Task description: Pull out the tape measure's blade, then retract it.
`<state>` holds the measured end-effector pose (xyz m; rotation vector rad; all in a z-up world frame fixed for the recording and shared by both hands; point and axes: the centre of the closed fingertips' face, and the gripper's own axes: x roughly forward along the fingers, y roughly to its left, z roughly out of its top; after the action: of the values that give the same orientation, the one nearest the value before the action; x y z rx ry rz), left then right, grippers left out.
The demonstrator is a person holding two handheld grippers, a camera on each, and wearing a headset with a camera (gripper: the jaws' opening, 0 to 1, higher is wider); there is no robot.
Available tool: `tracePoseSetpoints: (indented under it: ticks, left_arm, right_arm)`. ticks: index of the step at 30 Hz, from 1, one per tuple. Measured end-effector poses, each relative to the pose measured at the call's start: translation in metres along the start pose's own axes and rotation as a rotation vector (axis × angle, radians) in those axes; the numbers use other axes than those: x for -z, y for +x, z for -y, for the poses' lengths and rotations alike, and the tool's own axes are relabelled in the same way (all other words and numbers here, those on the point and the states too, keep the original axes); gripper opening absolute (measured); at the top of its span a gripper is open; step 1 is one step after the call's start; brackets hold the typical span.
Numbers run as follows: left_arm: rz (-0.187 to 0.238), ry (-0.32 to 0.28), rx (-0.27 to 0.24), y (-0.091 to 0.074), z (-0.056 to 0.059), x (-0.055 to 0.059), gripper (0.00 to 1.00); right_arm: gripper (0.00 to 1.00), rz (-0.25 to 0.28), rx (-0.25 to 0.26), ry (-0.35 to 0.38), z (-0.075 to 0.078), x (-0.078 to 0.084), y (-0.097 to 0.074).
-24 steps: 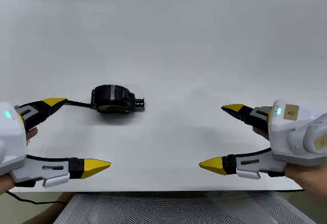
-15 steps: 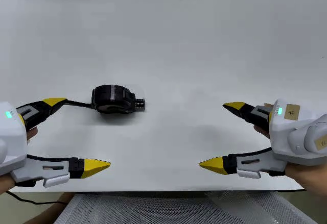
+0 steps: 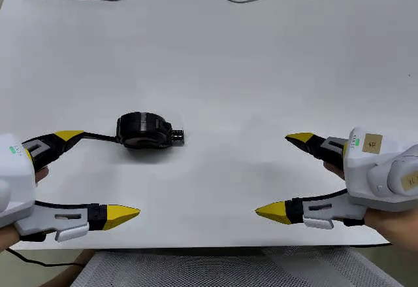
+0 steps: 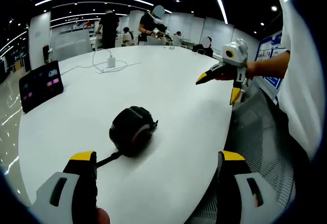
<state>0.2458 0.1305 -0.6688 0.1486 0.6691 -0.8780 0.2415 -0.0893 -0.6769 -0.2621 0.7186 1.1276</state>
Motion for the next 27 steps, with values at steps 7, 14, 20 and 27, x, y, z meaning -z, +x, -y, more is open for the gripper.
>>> tracePoseSetpoints:
  ticks: [7, 14, 20, 27]
  left_arm:
    - [-0.005, 0.01, 0.002, 0.0, -0.004, -0.001, 0.96]
    - [-0.016, 0.043, 0.009, 0.005, -0.009, -0.004, 0.96]
    - [-0.02, 0.073, 0.011, 0.012, -0.015, -0.006, 0.95]
    - [-0.023, 0.09, 0.025, 0.02, -0.02, -0.007, 0.94]
  right_arm:
    - [0.83, -0.001, -0.003, -0.006, 0.001, -0.001, 0.001]
    - [0.84, -0.004, -0.006, -0.014, 0.004, -0.001, 0.006]
    - [0.84, 0.004, -0.009, -0.005, 0.006, -0.001, 0.009]
    - [0.84, 0.0, -0.013, -0.005, 0.007, 0.002, 0.013]
